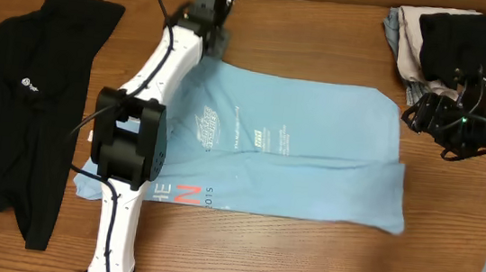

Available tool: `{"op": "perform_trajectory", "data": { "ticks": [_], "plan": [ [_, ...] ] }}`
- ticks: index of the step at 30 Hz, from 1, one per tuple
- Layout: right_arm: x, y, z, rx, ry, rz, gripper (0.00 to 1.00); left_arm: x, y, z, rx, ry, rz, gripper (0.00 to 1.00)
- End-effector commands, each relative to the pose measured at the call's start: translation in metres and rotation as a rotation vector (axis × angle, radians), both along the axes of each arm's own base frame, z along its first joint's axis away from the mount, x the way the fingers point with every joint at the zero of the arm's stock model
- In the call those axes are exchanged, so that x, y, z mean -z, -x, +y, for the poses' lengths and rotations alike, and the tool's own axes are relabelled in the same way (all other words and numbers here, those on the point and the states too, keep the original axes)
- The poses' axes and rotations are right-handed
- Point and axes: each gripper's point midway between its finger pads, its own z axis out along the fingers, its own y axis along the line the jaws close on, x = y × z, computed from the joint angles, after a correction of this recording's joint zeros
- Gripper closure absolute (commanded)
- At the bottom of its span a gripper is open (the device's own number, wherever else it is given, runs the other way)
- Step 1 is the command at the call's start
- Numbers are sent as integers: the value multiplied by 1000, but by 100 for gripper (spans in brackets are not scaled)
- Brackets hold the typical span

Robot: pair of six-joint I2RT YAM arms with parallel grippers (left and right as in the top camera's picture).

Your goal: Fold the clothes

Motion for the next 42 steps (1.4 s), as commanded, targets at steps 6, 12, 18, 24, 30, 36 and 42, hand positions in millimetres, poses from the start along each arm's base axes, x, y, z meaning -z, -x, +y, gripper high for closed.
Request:
{"op": "perform_trajectory", "data": {
  "ticks": [6,12,18,24,30,36,42],
  "plan": [
    [-12,-5,-1,-8,17,-49,25,-76,20,21,-122,-82,5,96],
    [-4,-7,-1,-10,14,-49,28,-52,63,-4,-31,-31,212,96],
    [6,-25,9,-48,24,-93,30,-50,69,-5,-38,-37,236,96],
    [18,-70,19,-95,72,-181,32,-46,83,0,-122,-17,282,96],
    [51,-126,28,-113,123,-250,32,-41,113,5,-194,-15,388,96],
    [97,-171,27,-92,155,-292,36,-36,150,0,-201,19,551,96],
    [135,-192,25,-90,161,-297,39,-36,161,1,-203,18,596,96]
  ]
}}
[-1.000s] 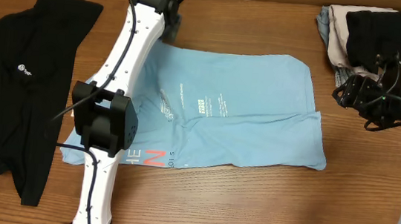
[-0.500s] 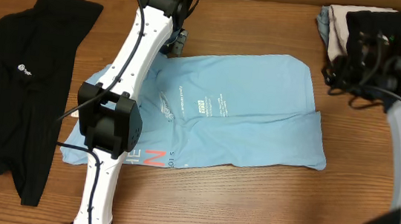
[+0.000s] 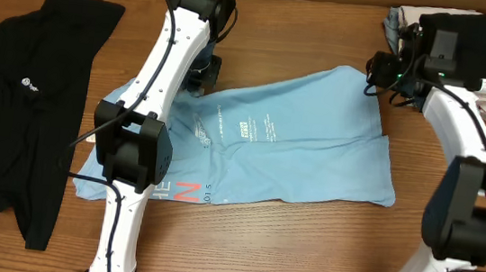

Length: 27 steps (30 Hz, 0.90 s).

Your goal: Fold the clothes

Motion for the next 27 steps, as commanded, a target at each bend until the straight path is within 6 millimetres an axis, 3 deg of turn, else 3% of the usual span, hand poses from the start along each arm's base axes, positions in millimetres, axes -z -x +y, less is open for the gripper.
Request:
{"op": "perform_trajectory", "data": {
  "ticks": [1,12,18,27],
  "plan": [
    [24,-10,-2,15,10,5,39,-10,-1,-6,-27,39,-28,96],
    [68,-29,30,-29,38,-14,41,-10,-2,-3,-34,37,-26,96],
    [84,-33,23,26,78,-4,47,-10,-2,-3,-34,38,-27,96],
    [105,-31,4,94,168,24,48,-10,-2,-3,-33,37,-28,96]
  ]
}}
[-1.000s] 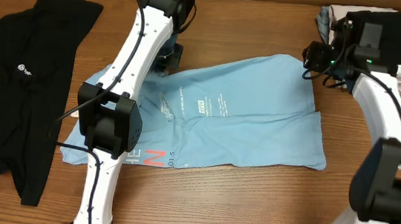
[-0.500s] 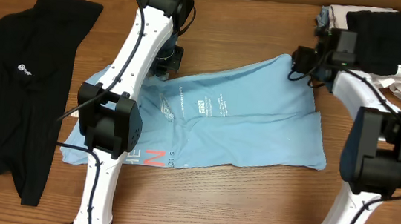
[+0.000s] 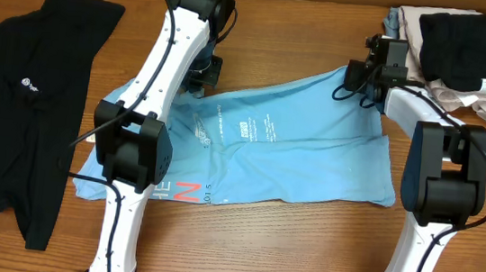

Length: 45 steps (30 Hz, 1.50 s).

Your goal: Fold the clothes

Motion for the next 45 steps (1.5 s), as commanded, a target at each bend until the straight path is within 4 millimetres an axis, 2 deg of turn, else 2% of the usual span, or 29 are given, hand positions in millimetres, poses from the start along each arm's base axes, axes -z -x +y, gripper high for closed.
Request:
{"op": "perform_trajectory", "data": {
  "ticks": [1,6,12,14,18,20,21,25,29,34,38,45],
  "plan": [
    [17,3,-18,62,56,30,48,-11,-3,0,-19,16,-33,96],
    [14,0,-27,91,98,13,49,-11,-4,0,-19,16,-34,96],
    [19,6,-22,78,92,45,65,-11,-4,1,-19,14,-36,96],
    [23,12,-18,69,91,73,75,-11,-4,1,-19,14,-36,96],
    [29,21,-14,59,94,116,82,-11,-4,1,-18,9,-38,96],
    [27,22,-14,58,95,129,85,-11,-5,3,-18,1,-41,96],
    [24,22,-14,58,95,135,89,-11,-6,4,-19,-1,-44,96],
    [-9,16,-17,64,94,136,96,-12,-8,15,-37,-19,-49,96],
    [-63,10,-20,67,81,108,96,-12,-10,27,-67,-19,-48,96],
    [-115,22,-18,58,69,131,96,-12,-13,47,-130,-21,-49,96],
    [-131,41,-18,54,66,193,96,-13,-14,61,-161,-22,-48,96],
    [-127,91,-18,80,-46,383,96,-20,-4,69,-175,-19,-23,96]
  ]
}}
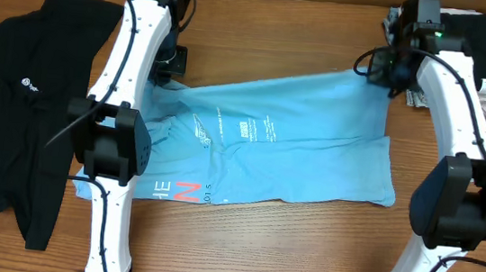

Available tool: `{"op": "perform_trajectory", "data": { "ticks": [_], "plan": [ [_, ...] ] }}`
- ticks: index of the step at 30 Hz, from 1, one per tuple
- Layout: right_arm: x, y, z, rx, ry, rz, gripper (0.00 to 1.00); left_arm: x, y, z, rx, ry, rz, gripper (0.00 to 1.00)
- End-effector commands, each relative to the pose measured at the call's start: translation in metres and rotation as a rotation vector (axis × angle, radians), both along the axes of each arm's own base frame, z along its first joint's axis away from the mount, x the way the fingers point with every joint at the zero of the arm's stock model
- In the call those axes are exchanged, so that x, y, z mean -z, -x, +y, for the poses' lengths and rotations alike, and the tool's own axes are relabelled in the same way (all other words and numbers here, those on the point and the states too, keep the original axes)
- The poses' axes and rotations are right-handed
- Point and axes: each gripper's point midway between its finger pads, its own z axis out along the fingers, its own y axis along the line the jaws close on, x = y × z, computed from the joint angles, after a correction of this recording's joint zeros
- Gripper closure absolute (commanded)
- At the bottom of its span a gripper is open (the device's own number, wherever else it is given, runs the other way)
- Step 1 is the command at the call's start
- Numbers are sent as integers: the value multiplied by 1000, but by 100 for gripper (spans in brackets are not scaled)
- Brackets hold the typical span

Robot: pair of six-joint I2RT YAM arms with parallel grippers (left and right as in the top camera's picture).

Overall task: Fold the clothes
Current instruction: 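Fold the top half down toward the bottom hem with both grippers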

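Observation:
A light blue T-shirt [296, 151] with printed text lies across the middle of the table, creased, its near part folded over. My left gripper [172, 63] is at the shirt's far left edge and looks shut on the cloth there. At the far right corner, my right gripper [384, 71] also seems shut on the fabric. The far edge runs taut between the two grippers. The fingers themselves are small and dark in the overhead view.
A black garment [20, 104] lies spread at the left side of the table. A pile of folded clothes [479, 43], black on top of beige, sits at the back right corner, just behind the right arm.
My left gripper has shifted left, and the shirt's far left edge went with it. The right gripper now sits a little further right and back at the far right corner. The shirt looks stretched wider.
At first the shirt lay flat, my left gripper at its far left corner and my right arm off beside the pile. Then the far edge was drawn in and slanted, with the right gripper nearing the far right corner. It reached that corner, and now both grippers stand wider apart.

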Motion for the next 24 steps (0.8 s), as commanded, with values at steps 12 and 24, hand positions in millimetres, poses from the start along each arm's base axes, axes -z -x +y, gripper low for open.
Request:
{"op": "perform_trajectory", "data": {
  "ticks": [12,24],
  "plan": [
    [-1,59,-18,112,-164,214,96,-8,13,-35,43,145,27,96],
    [53,107,-27,175,-126,403,96,29,51,-31,63,121,216,96]
  ]
}}
